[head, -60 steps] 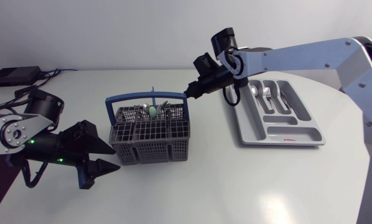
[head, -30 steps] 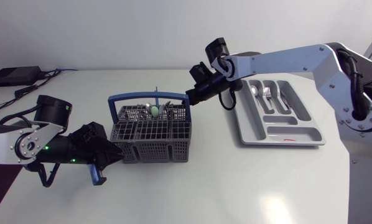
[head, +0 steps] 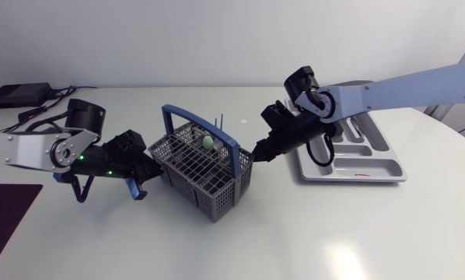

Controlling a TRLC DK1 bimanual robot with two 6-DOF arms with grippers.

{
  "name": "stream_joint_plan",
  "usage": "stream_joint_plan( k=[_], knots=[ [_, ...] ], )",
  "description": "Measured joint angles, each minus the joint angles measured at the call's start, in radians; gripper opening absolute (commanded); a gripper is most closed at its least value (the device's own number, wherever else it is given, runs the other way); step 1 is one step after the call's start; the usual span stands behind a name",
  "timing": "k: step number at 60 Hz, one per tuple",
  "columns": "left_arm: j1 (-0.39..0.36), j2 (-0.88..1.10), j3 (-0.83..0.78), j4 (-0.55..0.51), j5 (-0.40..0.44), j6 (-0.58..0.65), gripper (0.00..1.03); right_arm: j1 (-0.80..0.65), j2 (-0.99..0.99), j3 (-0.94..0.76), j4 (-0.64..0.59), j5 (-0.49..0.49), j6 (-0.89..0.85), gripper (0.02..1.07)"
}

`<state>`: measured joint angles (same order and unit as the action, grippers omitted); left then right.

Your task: Unload the cutlery basket into the drawer organizer.

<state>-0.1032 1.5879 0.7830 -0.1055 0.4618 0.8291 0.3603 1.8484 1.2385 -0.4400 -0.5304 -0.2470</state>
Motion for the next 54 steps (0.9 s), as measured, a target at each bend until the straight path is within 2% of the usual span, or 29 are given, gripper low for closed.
stream_joint_plan(
  k=[10, 24, 38, 49, 52, 54],
  knots=[
    [0.000, 0.130, 0.158, 0.003, 0.000, -0.026, 0.29, 0.038, -0.111, -0.102, 0.003, -0.008, 0.010, 0.22],
    [0.002, 0.266, 0.372, -0.007, 0.001, -0.074, 0.30, 0.182, -0.153, -0.172, 0.059, -0.011, 0.082, 0.22],
    [0.003, 0.318, 0.442, -0.035, 0.031, -0.078, 0.30, 0.282, -0.162, -0.192, 0.103, 0.010, 0.122, 0.22],
    [0.009, 0.302, 0.439, -0.081, 0.031, -0.078, 0.30, 0.201, -0.207, -0.213, 0.111, 0.014, 0.123, 0.23],
    [0.014, 0.262, 0.412, -0.109, 0.031, -0.074, 0.32, 0.147, -0.212, -0.211, 0.116, 0.018, 0.119, 0.23],
    [0.018, 0.221, 0.383, -0.124, 0.031, -0.069, 0.37, 0.115, -0.212, -0.204, 0.116, 0.019, 0.117, 0.24]
  ],
)
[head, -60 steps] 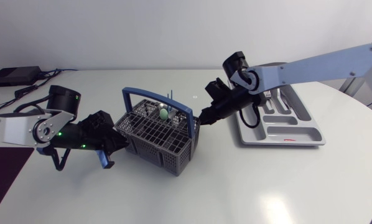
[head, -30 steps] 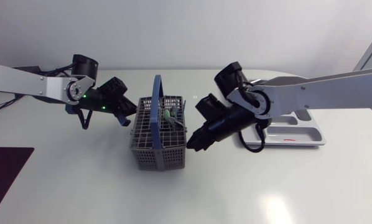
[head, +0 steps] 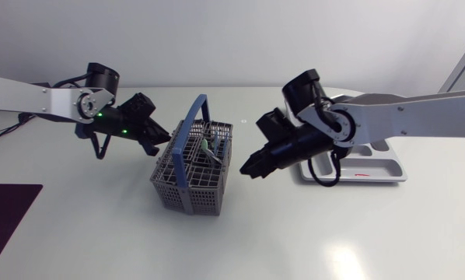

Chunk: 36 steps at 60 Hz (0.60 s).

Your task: Unload the cutlery basket into the drawer organizer.

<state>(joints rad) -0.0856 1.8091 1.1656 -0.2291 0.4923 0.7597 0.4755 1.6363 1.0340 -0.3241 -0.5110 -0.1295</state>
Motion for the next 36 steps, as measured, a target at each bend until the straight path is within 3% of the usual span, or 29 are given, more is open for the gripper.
stream_joint_plan(
  k=[6, 11, 22, 36],
  knots=[
    [0.006, -0.154, -0.095, -0.049, 0.000, 0.013, 0.62, -0.071, 0.017, 0.036, 0.011, 0.003, -0.002, 0.27],
    [0.006, -0.290, -0.170, -0.089, 0.000, 0.042, 0.70, -0.107, 0.060, 0.100, 0.019, 0.003, -0.005, 0.34],
    [-0.019, -0.509, -0.320, -0.201, 0.000, 0.107, 0.70, -0.157, 0.210, 0.275, 0.041, 0.006, -0.005, 0.34],
    [-0.159, -0.652, -0.478, -0.252, -0.034, 0.135, 0.60, -0.170, 0.417, 0.482, 0.040, 0.006, 0.004, 0.34]
  ],
)
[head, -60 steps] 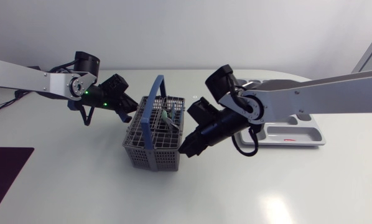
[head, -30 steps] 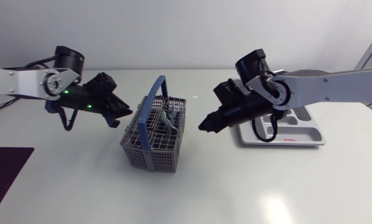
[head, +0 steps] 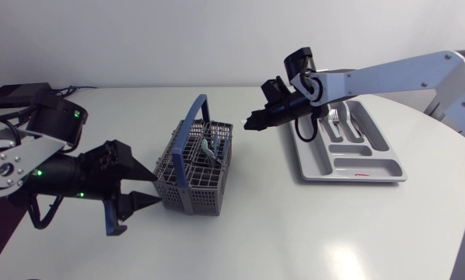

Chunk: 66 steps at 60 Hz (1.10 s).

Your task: Unload the cutlery basket into the drawer organizer.

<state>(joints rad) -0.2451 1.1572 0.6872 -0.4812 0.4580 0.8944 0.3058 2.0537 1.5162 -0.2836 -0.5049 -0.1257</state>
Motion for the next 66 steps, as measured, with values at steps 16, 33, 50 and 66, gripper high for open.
stream_joint_plan(
  k=[16, 33, 50, 66],
  knots=[
    [-0.014, -0.035, -0.007, 0.069, -0.022, -0.034, 0.59, 0.010, 0.101, 0.153, -0.028, 0.000, 0.015, 0.34],
    [0.012, 0.050, 0.080, 0.220, -0.019, -0.120, 0.34, 0.013, 0.101, 0.174, -0.035, -0.001, 0.014, 0.34],
    [-0.038, 0.182, 0.078, 0.226, -0.024, -0.135, 0.32, 0.013, 0.101, 0.174, -0.050, -0.001, 0.014, 0.34],
    [-0.032, 0.188, 0.076, 0.225, -0.050, -0.135, 0.32, 0.013, 0.101, 0.174, -0.051, -0.001, 0.014, 0.34]
  ],
)
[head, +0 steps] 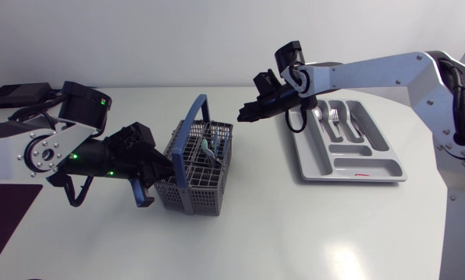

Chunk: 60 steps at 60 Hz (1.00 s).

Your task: Unload the cutlery basket into the drawer organizer.

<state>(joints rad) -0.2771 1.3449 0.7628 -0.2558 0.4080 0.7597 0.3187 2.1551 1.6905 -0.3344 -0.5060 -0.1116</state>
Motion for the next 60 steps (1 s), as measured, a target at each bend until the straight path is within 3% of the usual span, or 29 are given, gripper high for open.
stream_joint_plan(
  k=[19, 29, 37, 51, 60],
  knots=[
    [0.002, -0.016, -0.001, -0.010, -0.032, 0.000, 0.33, 0.000, 0.000, 0.000, 0.000, 0.000, 0.000, 0.34],
    [0.068, -0.165, 0.000, -0.134, 0.006, 0.000, 0.33, 0.001, 0.007, 0.012, -0.003, 0.000, 0.000, 0.34],
    [0.072, -0.262, -0.006, -0.222, 0.027, 0.027, 0.32, 0.009, 0.040, 0.053, -0.007, -0.001, 0.000, 0.34],
    [0.043, -0.225, -0.143, -0.221, 0.016, 0.111, 0.32, 0.040, 0.067, 0.072, -0.029, -0.007, 0.000, 0.34],
    [0.040, -0.122, -0.180, -0.103, 0.001, 0.117, 0.32, 0.047, 0.076, 0.093, -0.045, -0.018, 0.000, 0.29]
  ],
)
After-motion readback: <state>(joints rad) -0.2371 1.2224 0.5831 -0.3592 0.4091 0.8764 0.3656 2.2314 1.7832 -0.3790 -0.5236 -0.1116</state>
